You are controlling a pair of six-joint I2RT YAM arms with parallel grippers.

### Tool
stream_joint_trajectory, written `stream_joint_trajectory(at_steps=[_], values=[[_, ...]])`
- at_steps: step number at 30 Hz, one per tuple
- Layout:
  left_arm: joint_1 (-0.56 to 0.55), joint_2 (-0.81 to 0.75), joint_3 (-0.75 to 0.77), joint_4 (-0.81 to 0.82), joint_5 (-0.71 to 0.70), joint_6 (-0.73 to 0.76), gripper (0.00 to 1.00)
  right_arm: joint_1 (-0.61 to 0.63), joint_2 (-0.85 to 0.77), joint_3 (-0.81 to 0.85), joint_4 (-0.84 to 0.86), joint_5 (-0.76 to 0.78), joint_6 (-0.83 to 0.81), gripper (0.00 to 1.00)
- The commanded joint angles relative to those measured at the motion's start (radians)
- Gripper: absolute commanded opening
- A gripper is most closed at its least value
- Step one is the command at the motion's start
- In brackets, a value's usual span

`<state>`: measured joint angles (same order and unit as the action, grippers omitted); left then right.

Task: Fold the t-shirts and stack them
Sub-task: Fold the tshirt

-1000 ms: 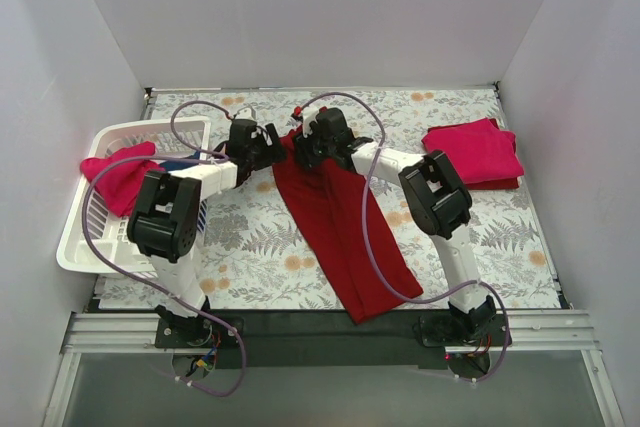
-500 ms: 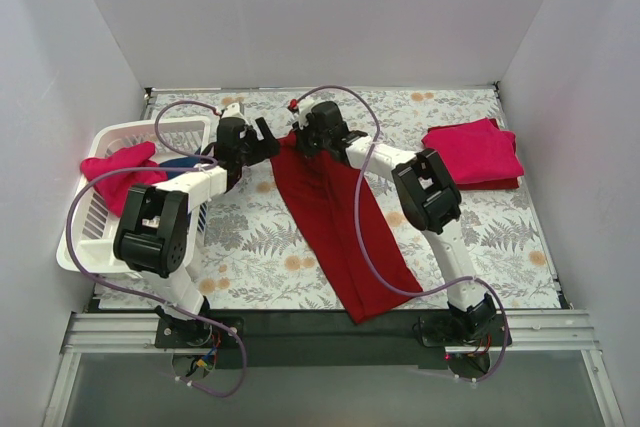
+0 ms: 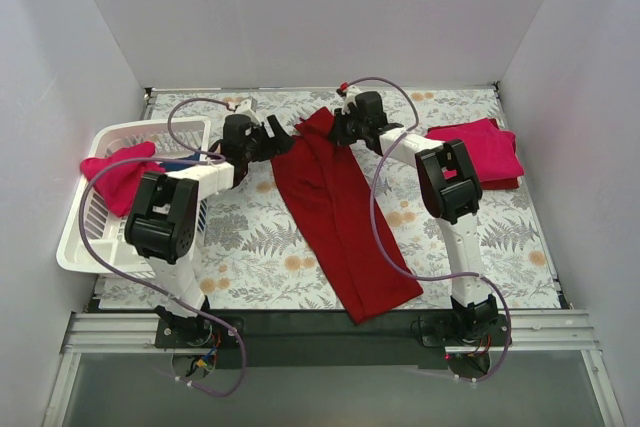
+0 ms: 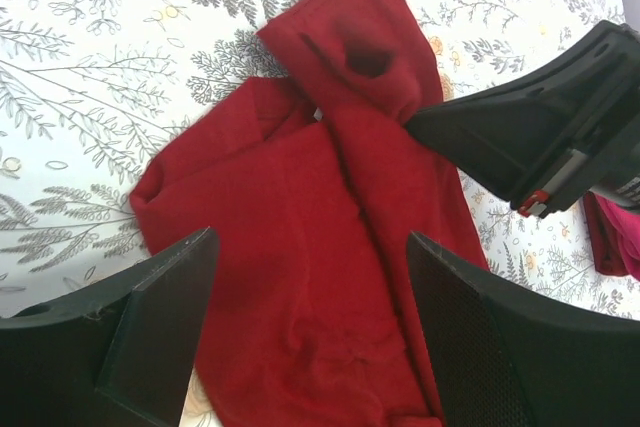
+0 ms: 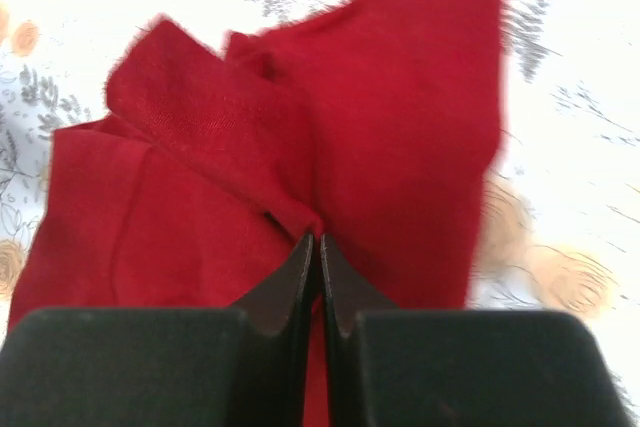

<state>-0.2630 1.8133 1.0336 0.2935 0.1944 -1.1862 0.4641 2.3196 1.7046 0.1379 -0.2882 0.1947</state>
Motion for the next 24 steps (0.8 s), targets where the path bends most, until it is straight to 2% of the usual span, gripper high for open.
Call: stream_joint_trajectory(at_steps=[1, 9, 13, 15, 17, 20, 24], values=[[-0.010, 0.023, 0.077, 0.021, 0.023, 0.008, 0.69, -0.019, -0.058, -0.019, 0.060, -0.066, 0.051, 0.01], [-0.044, 0.240, 0.285, 0.010, 0.013, -0.019, 0.67, -0.041, -0.062, -0.045, 0.069, -0.101, 0.061, 0.01], [-0.067, 0.351, 0.420, -0.004, -0.074, -0.020, 0.65, -0.041, -0.062, -0.054, 0.069, -0.117, 0.055, 0.01], [-0.074, 0.391, 0.510, -0.068, -0.110, -0.007, 0.63, -0.041, -0.068, -0.069, 0.069, -0.114, 0.049, 0.01], [-0.076, 0.423, 0.539, -0.103, -0.138, -0.009, 0.61, -0.041, -0.077, -0.079, 0.069, -0.109, 0.040, 0.01], [-0.078, 0.431, 0.542, -0.103, -0.182, -0.013, 0.52, -0.041, -0.080, -0.086, 0.069, -0.104, 0.029, 0.01], [-0.078, 0.455, 0.560, -0.109, -0.182, -0.009, 0.48, -0.041, -0.078, -0.089, 0.069, -0.111, 0.028, 0.01]])
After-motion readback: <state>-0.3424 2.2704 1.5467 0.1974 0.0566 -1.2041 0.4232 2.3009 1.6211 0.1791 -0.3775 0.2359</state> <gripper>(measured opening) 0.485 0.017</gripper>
